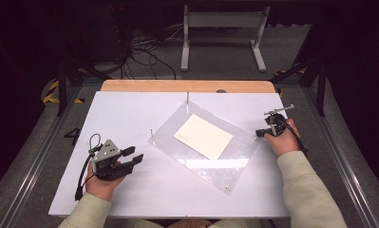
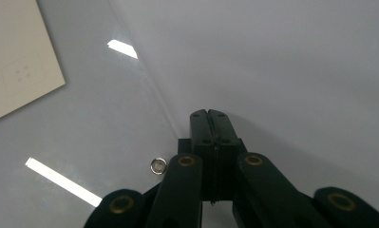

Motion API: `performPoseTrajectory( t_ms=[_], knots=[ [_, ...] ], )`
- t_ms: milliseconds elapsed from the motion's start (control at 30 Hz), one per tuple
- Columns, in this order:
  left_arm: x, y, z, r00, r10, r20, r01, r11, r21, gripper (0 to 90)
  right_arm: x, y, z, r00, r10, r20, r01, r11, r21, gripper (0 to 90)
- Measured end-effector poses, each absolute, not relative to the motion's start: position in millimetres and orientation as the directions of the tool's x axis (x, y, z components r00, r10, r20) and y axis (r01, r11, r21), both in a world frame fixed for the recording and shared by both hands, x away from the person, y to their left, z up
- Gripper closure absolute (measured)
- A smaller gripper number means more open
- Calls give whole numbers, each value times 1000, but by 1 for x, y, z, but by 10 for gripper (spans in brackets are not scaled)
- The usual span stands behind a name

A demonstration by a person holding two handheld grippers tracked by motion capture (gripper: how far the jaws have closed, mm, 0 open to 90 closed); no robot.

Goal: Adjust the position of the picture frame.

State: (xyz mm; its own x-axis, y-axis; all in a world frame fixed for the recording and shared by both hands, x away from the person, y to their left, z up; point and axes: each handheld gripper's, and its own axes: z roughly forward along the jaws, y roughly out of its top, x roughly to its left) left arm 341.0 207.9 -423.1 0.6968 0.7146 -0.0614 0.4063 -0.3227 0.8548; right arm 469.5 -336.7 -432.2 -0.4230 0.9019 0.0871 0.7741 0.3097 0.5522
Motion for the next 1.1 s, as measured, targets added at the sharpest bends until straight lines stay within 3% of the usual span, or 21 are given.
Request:
performPoseTrajectory(
  t_ms=[300,600,767,900,1100],
  knots=[
    [341,214,-428,685,725,-72,426,-318,847,549,424,-316,-434,-535,830,156,753,385,533,900],
    [348,222,-438,644,763,-63,469,-329,820,641,384,-284,-440,-640,733,231,710,450,542,900],
    [354,226,-443,610,791,-47,501,-338,797,729,364,-259,-442,-698,674,243,672,499,547,900],
    [363,229,-446,592,801,-90,546,-317,775,820,353,-245,-443,-738,632,239,638,535,554,900],
    [383,214,-457,549,827,-124,617,-301,728,897,357,-253,-446,-721,637,273,652,489,580,900]
  ],
)
